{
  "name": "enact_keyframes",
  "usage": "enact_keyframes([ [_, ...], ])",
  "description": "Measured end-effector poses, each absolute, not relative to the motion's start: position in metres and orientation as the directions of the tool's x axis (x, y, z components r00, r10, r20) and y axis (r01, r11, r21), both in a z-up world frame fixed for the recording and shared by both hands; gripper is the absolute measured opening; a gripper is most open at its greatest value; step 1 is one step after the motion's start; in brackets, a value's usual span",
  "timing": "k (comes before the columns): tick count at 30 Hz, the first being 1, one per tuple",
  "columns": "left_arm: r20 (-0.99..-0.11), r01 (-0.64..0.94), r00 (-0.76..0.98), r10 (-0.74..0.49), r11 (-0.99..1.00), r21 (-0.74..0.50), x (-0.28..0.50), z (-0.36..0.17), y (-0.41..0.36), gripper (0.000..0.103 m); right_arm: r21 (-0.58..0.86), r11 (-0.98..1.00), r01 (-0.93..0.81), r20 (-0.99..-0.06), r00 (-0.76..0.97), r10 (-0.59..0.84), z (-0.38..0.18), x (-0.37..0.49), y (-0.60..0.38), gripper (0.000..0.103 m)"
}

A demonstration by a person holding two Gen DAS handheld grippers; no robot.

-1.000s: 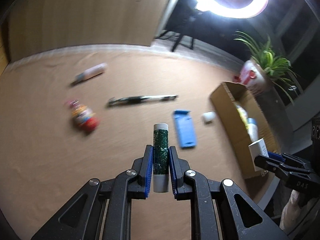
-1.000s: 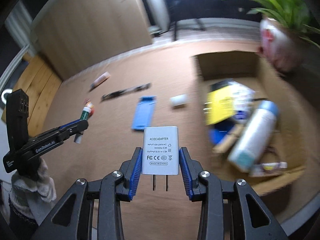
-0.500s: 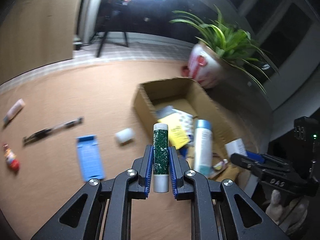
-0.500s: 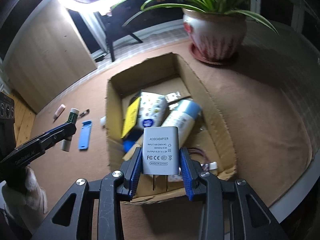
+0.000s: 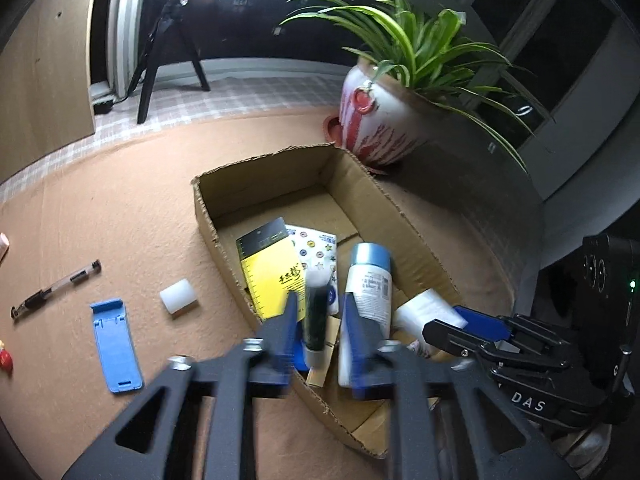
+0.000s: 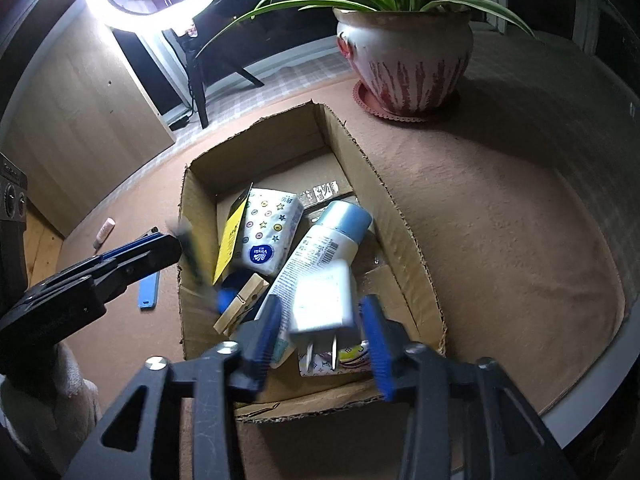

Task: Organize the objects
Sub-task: 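Carry the glue stick and charger into the box and open both tools, then move the left tool to the keychain figure while the right tool approaches the blue phone stand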

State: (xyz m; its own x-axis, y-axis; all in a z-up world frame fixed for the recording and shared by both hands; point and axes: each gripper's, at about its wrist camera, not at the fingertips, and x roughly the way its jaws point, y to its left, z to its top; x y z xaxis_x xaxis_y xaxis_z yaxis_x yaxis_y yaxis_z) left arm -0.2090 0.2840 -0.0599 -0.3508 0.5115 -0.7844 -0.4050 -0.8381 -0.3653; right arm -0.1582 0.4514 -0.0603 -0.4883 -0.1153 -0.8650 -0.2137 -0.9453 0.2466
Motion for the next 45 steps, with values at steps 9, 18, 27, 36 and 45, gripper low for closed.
enact_keyframes([
  [9,-0.784,-0.391,-0.383,0.489,-0.854,-0.342,-0.207,-0.057,0.263,0.058,0.262,-0.947,-0.188,-0.859,-0.492,-0.14,-0.058,-0.159,0.437,0.062],
  [18,-0.794,-0.337,-0.392,0.465,-0.875,-0.346,-0.201,-0.061,0.223,0.057,0.288,-0.943,-0.167,-0.852,-0.494,-0.173,-0.056,-0.159,0.416,0.062],
  [27,-0.818,-0.243,-0.408,0.407,-0.911,-0.332,-0.189,-0.076,0.159,0.057,0.324,-0.938,-0.123,-0.836,-0.5,-0.224,-0.05,-0.163,0.386,0.062],
  [36,-0.837,-0.151,-0.41,0.364,-0.932,-0.331,-0.174,-0.094,0.096,0.057,0.347,-0.937,-0.041,-0.827,-0.486,-0.284,-0.047,-0.171,0.339,0.062],
  [45,-0.847,-0.05,-0.415,0.332,-0.938,-0.343,-0.159,-0.109,0.035,0.057,0.35,-0.936,0.038,-0.831,-0.449,-0.329,-0.05,-0.183,0.288,0.062],
])
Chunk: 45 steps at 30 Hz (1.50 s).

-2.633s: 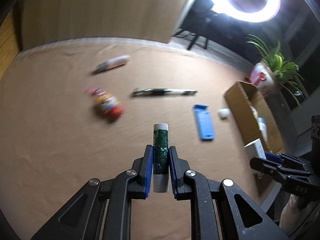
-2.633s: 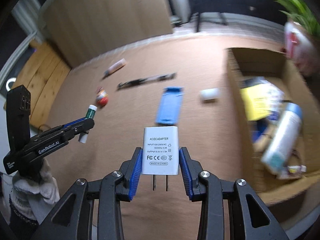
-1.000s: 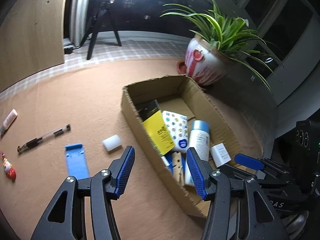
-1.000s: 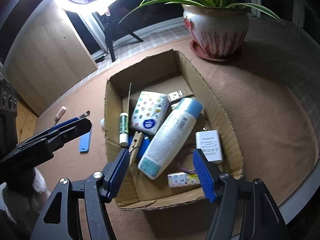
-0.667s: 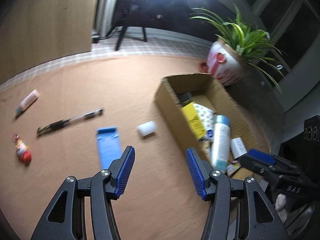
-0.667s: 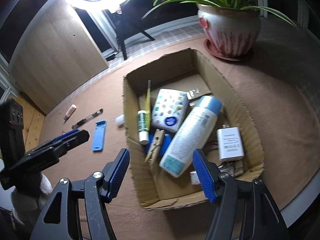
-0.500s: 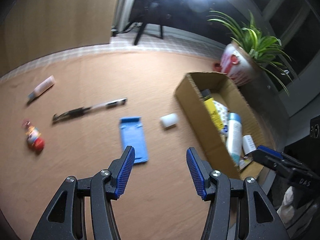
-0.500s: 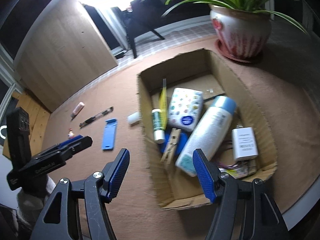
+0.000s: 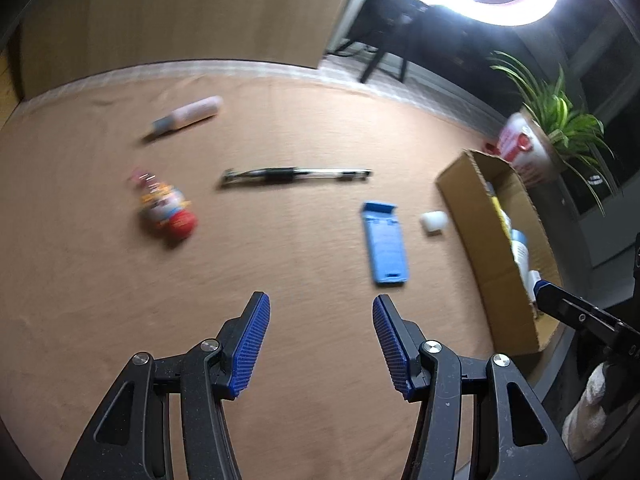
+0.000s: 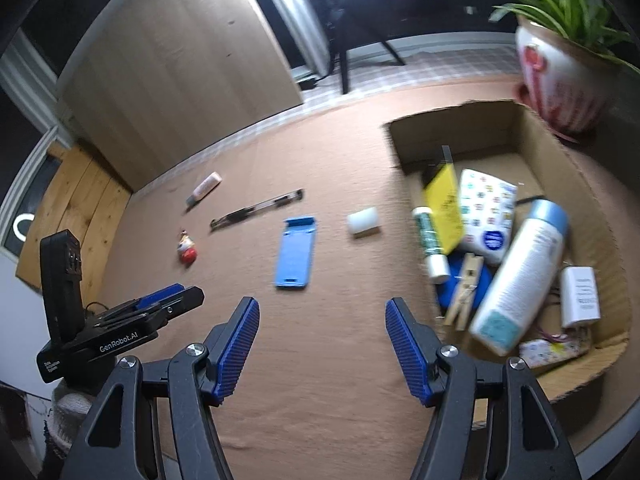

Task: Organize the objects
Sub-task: 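Move the left tool to the keychain figure while the right tool approaches the blue phone stand, then grasp the keychain figure with the left tool while the right tool grasps the blue phone stand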

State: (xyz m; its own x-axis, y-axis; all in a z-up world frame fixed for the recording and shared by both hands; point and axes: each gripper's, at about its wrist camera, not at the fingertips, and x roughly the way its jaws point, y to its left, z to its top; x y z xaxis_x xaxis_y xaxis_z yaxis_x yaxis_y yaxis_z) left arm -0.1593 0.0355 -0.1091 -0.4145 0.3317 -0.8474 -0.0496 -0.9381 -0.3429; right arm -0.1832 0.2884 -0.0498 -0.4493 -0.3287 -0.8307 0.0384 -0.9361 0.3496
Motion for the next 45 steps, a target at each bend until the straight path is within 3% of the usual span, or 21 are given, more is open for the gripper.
enact_keyframes([
  [10,-0.87,0.071,-0.418,0.262,-0.945,-0.319,-0.166,-0.124,-0.029,0.058,0.32,-0.943,0.091,-0.866,-0.376,-0.33,-0.066,-0.206,0.244,0.066],
  [21,-0.891,0.149,-0.407,0.2,-0.948,-0.281,-0.216,-0.132,-0.053,0.072,0.238,-0.971,0.023,-0.933,-0.273,-0.235,-0.106,-0.259,0.225,0.066],
  [41,-0.922,0.127,-0.367,0.123,-0.975,-0.18,-0.248,-0.151,-0.042,0.072,0.057,-0.998,-0.009,-0.966,-0.254,-0.052,-0.131,-0.293,0.207,0.066],
  [45,-0.92,0.127,-0.38,0.1,-0.979,-0.159,-0.247,-0.149,-0.046,0.06,0.025,-1.0,0.013,-0.964,-0.263,-0.027,-0.132,-0.289,0.203,0.064],
])
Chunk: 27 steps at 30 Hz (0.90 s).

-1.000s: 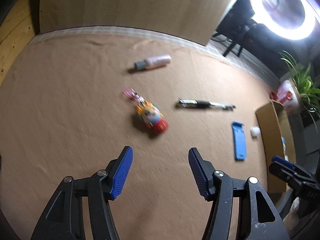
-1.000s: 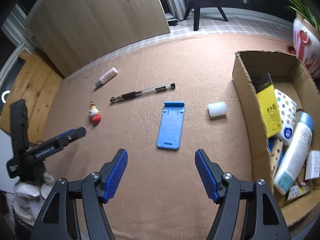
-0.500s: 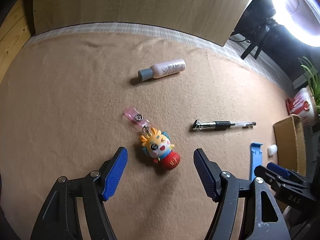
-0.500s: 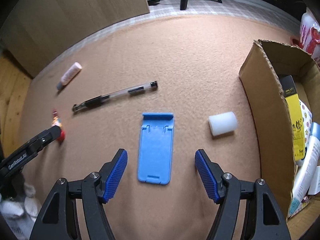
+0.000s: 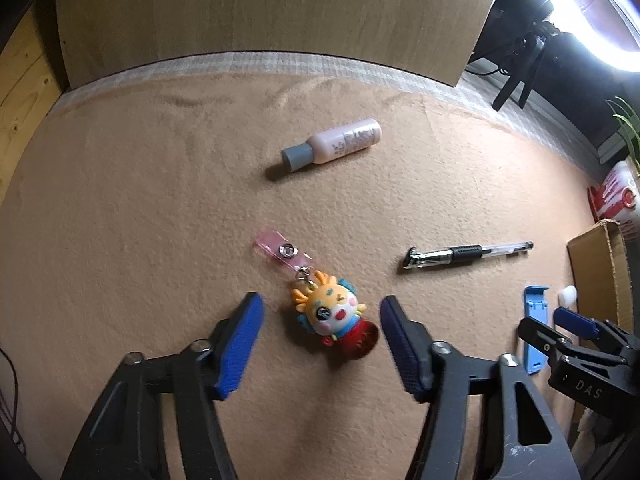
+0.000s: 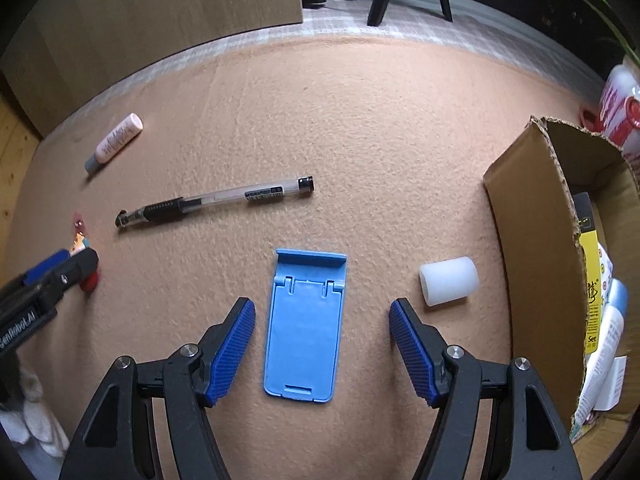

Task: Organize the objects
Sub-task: 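Grasp the keychain figure with the left tool while the right tool grasps the blue phone stand, then carry the figure and phone stand into the box and open both tools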

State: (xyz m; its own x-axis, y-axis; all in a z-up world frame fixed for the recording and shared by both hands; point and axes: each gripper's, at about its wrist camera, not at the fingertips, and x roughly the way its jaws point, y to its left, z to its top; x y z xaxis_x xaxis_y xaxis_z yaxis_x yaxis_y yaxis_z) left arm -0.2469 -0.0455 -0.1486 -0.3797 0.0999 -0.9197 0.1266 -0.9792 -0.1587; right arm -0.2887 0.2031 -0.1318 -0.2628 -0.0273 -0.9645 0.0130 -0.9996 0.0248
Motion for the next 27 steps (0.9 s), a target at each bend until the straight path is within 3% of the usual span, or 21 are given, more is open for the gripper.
enact_keyframes([
  [5,-0.917,0.119,-0.384,0.11,-0.979,-0.167,-0.243,-0.146,-0.049,0.039,0.01,-0.999,0.039,-0.963,-0.27,-0.02,-0.129,-0.283,0.202,0.049],
  [10,-0.913,0.114,-0.387,0.126,-0.976,-0.183,-0.237,-0.145,-0.051,0.037,0.02,-0.998,0.06,-0.959,-0.28,-0.036,-0.127,-0.272,0.202,0.033],
  [27,-0.894,0.064,-0.388,0.226,-0.961,-0.271,-0.171,-0.142,-0.042,0.036,0.195,-0.98,0.034,-0.932,-0.305,-0.196,-0.114,-0.212,0.237,0.033],
])
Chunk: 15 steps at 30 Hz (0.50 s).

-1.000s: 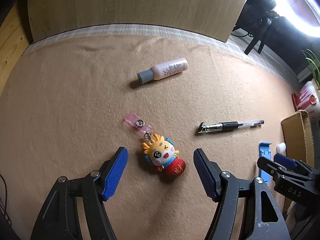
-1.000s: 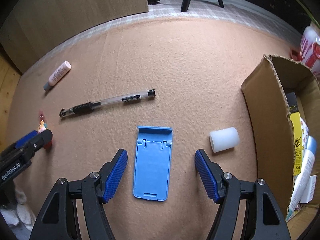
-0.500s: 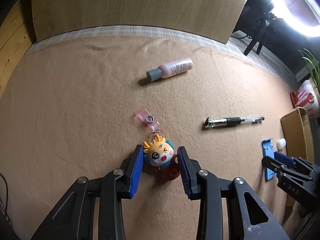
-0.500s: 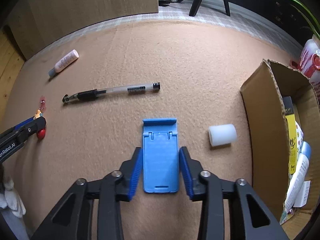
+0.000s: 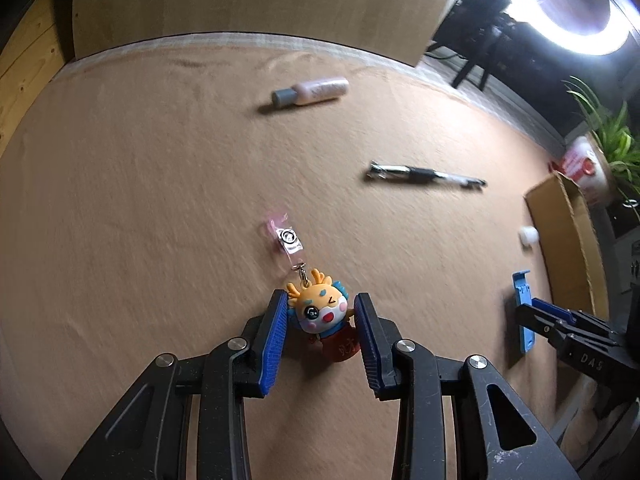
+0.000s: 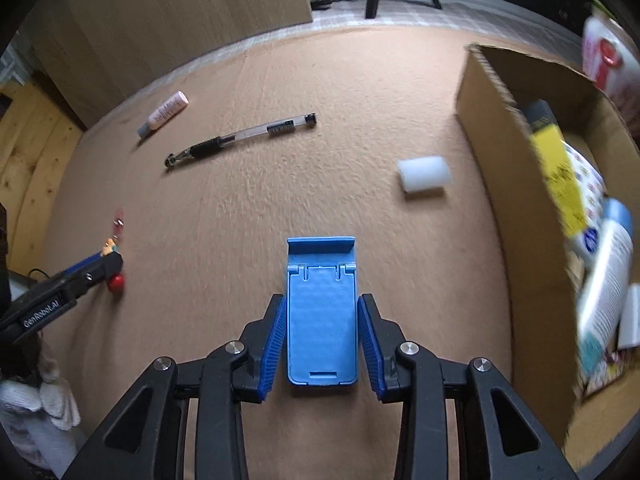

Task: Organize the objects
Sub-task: 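Carry the figure and phone stand into the box and open both tools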

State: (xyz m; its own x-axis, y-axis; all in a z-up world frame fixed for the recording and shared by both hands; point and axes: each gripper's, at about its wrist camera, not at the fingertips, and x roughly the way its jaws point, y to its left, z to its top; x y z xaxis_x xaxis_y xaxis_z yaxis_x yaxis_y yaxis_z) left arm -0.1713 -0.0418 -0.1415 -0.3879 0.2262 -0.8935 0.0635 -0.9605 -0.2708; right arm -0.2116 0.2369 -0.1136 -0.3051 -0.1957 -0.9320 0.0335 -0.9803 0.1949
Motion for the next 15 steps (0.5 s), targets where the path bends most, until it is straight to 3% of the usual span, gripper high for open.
enact_keyframes([
  [15,-0.824,-0.082,-0.447,0.349,-0.933,-0.35,-0.162,-0.082,0.031,0.036,0.198,-0.98,-0.031,-0.872,-0.461,-0.162,-0.046,-0.165,0.311,0.033],
])
